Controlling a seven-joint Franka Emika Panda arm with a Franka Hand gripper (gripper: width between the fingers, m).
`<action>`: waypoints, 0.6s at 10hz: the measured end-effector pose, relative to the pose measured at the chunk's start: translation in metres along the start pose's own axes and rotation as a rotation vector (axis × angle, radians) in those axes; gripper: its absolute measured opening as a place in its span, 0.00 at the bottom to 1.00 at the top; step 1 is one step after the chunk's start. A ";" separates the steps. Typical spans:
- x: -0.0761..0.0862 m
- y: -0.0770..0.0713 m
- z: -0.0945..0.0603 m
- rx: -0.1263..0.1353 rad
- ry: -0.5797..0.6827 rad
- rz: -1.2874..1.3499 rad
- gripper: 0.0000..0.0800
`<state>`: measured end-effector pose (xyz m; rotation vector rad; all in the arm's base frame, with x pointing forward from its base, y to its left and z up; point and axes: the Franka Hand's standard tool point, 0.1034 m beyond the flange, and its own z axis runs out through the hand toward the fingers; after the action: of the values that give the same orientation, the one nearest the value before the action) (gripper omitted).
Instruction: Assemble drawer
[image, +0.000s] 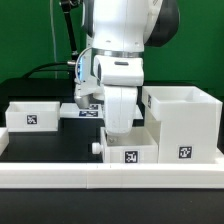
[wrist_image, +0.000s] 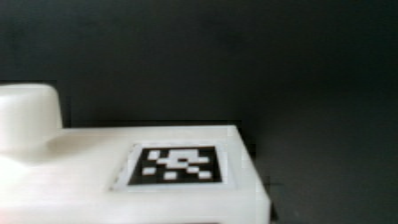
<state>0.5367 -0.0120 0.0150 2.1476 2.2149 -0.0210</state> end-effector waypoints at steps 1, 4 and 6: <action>-0.001 0.000 0.000 0.000 0.000 0.001 0.05; 0.000 0.000 0.000 -0.001 0.001 0.002 0.05; 0.002 0.001 0.000 -0.004 0.001 0.011 0.05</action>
Offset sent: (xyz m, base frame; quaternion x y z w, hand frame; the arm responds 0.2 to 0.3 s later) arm 0.0000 0.0000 0.0000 0.0000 0.0000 0.0000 1.0000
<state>0.5372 -0.0096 0.0148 2.1579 2.2018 -0.0145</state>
